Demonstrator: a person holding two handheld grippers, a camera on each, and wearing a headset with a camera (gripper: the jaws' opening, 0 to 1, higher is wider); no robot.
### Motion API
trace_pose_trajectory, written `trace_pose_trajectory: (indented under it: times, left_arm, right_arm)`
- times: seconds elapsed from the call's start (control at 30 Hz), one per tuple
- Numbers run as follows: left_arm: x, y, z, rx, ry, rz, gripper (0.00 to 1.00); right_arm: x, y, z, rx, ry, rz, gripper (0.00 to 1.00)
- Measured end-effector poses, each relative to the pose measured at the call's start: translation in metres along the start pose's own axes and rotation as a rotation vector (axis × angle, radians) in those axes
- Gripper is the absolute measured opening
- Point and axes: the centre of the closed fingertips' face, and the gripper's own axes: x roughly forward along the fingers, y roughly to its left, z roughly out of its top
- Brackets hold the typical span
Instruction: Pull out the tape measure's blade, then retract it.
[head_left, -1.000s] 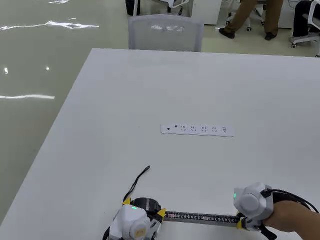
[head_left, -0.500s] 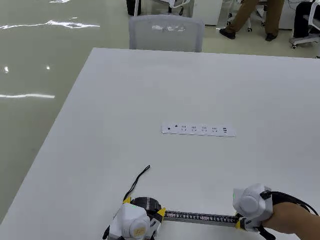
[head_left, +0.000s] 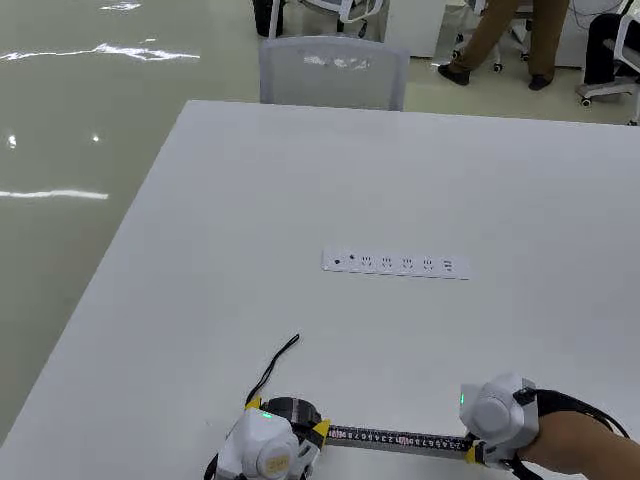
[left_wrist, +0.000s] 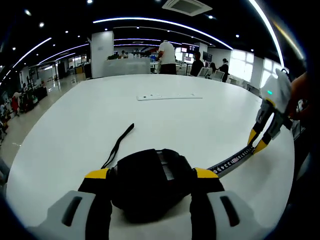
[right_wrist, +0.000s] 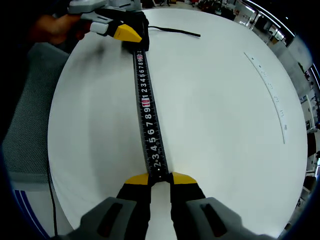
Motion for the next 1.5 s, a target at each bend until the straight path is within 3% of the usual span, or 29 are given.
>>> trace_pose_trajectory:
  times: [0.67, 1.5]
  left_arm:
    - [-0.005, -0.002, 0.003, -0.005, 0.002, 0.000, 0.59]
    - [0.001, 0.000, -0.001, -0.018, 0.008, -0.014, 0.59]
  right_arm:
    - [0.000, 0.001, 0.009, -0.011, 0.004, 0.004, 0.14]
    - [0.006, 0.002, 0.021, -0.012, -0.006, 0.007, 0.14]
